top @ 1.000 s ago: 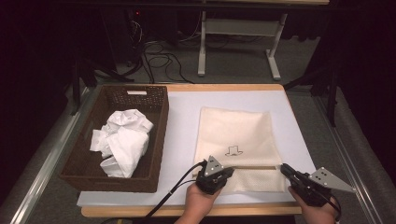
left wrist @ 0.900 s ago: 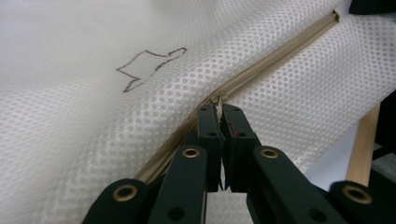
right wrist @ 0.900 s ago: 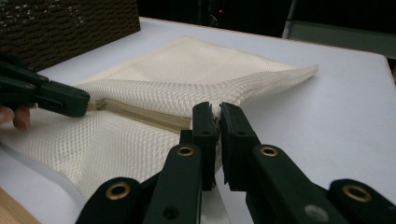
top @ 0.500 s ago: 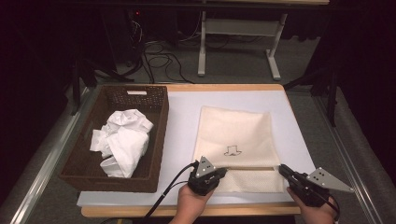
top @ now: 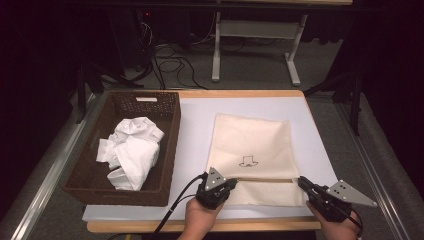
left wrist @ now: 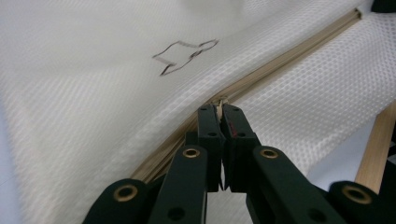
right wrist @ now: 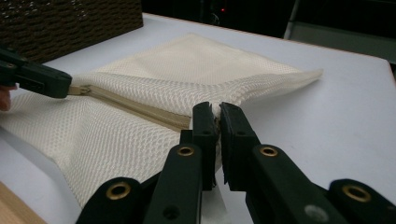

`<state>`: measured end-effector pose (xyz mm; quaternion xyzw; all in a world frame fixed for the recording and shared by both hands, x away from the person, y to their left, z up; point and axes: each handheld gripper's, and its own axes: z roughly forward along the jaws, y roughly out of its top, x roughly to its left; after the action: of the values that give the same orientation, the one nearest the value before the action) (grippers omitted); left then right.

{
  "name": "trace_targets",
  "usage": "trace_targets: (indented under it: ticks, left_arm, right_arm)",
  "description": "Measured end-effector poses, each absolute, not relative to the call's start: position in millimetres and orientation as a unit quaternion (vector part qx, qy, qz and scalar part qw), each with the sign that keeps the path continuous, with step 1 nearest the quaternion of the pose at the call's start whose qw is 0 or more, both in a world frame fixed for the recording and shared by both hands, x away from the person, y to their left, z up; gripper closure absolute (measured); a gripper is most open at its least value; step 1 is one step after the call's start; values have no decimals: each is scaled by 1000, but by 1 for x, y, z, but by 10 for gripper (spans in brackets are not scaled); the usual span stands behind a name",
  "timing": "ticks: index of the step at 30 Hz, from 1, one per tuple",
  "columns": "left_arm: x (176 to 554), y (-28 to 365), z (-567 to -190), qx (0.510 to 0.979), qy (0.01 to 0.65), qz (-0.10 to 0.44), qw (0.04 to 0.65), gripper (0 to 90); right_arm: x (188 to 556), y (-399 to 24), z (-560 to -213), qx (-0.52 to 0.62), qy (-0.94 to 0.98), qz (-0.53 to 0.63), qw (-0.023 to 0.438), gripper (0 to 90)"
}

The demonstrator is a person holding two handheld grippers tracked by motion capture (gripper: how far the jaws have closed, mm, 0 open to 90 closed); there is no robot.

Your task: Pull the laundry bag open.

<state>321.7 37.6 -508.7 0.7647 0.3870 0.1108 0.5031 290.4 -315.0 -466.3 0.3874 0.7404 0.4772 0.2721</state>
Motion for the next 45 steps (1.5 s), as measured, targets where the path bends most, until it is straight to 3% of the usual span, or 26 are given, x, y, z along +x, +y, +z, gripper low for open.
trace_targets:
  ticks: [19,27,42,45]
  left_arm:
    - [307,106,-515,765,441,145,447,870]
    - [303,102,-511,770,424,171,445,869]
    - [305,98,-520,776,417,198,431,851]
    - [306,98,-520,770,424,203,432,766]
  right_arm:
    - [293,-330,-469,410,729,478,270,871]
    - [294,-332,-472,414,731,470,269,869]
    - [310,-327,-500,439,772,401,227,828]
    - [315,-327,-504,450,776,384,215,788]
